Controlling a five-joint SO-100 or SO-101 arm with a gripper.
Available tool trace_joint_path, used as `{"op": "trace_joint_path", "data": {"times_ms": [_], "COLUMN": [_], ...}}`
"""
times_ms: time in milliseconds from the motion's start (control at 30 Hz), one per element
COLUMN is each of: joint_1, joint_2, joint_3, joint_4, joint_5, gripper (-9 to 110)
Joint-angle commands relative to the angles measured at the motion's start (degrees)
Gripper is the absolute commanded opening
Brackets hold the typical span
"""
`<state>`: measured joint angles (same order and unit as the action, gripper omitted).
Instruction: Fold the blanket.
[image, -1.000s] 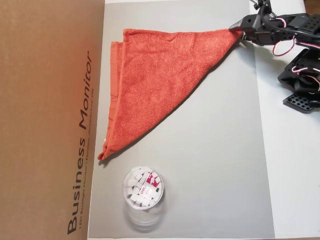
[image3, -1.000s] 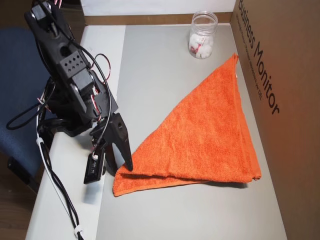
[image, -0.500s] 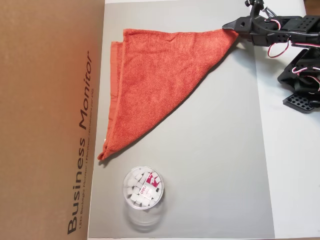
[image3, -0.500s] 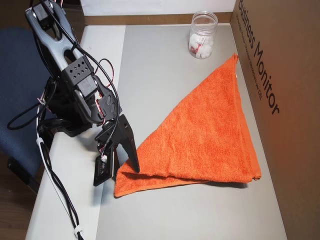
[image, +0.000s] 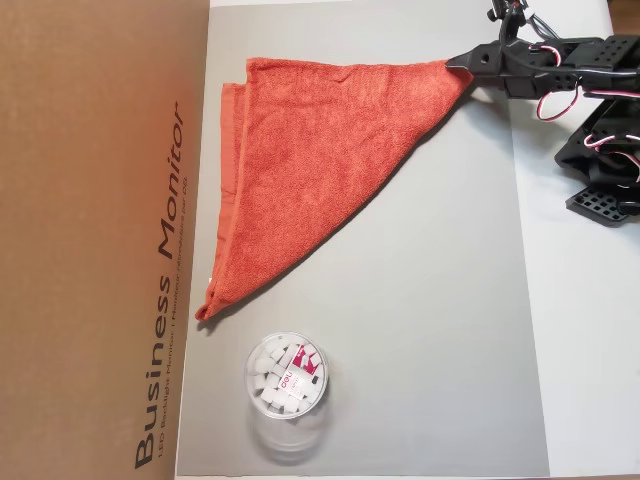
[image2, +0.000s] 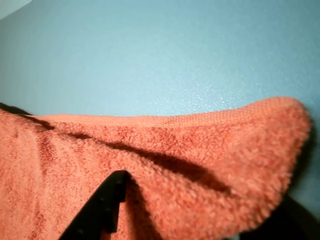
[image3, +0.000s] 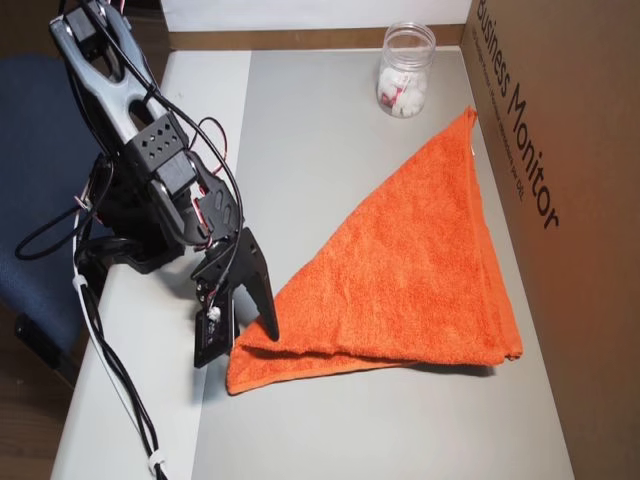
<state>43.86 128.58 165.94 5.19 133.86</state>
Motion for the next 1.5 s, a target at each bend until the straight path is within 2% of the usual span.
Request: {"op": "trace_joint_path", "data": {"times_ms": [0, 100, 567, 700, 1233, 1467], "joint_1": [0.4, 0.4, 2.5, 4.4, 12.4, 12.0], "joint_2": [0.0, 0.0, -0.1, 0.1, 1.1, 1.1], "joint_3": [-0.3, -0.3, -0.2, 0.6, 0.5, -8.3], "joint_4": [-0.5, -1.0, -0.1, 0.0, -1.0, -1.0], "joint_5": [-3.5, -4.4, -5.9, -10.8, -32.9, -33.5], "gripper": [14, 9, 3, 0, 0, 0]}}
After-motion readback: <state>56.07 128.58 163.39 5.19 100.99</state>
